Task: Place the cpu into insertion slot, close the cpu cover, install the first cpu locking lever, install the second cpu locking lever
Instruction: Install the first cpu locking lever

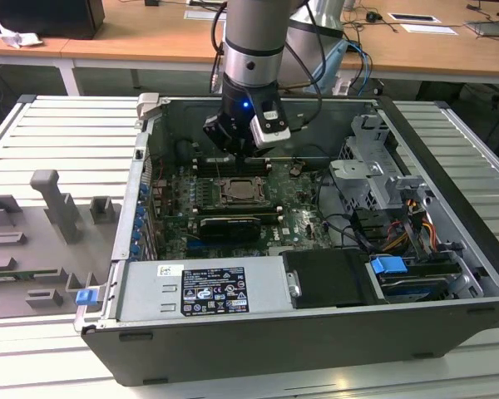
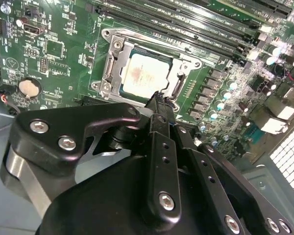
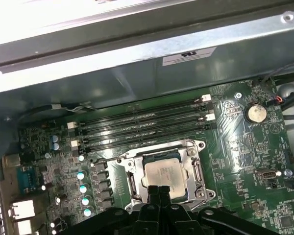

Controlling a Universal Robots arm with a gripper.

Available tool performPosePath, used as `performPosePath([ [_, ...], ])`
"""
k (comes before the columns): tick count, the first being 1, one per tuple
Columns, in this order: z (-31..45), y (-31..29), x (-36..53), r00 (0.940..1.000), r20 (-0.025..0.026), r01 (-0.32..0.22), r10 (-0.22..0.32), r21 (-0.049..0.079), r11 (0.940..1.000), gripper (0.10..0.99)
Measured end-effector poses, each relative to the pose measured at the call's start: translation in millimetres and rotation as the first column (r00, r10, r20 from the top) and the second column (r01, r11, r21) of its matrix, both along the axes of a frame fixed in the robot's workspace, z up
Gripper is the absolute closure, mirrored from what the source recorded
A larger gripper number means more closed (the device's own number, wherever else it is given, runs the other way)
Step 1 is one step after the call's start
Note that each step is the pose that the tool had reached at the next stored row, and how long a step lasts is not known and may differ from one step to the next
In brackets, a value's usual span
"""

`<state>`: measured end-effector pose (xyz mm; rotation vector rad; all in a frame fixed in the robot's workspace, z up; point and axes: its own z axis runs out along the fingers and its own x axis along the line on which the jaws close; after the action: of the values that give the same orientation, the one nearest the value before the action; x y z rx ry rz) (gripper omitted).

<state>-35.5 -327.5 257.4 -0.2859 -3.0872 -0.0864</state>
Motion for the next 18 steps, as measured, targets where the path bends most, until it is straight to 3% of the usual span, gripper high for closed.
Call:
performPosePath([
  [5, 0.0, 0.0, 0.0, 0.9957, 0.0001, -0.092, 0.092, 0.000, 0.9957, 0.980],
  [9, 0.0, 0.0, 0.0, 0.9845, 0.0003, -0.176, 0.176, 0.000, 0.9845, 0.980],
  [10, -0.1, 0.0, 0.0, 0.9781, 0.0007, -0.208, 0.208, 0.000, 0.9781, 0.980],
  [12, -0.3, 0.0, 0.1, 0.9723, 0.0023, -0.234, 0.234, 0.000, 0.9723, 0.980],
  [14, -0.8, -0.1, 0.0, 0.9641, 0.0085, -0.265, 0.265, -0.001, 0.9642, 0.980],
  [18, 1.9, -0.1, 0.0, 0.9593, 0.0199, -0.282, 0.282, -0.005, 0.9595, 0.980],
])
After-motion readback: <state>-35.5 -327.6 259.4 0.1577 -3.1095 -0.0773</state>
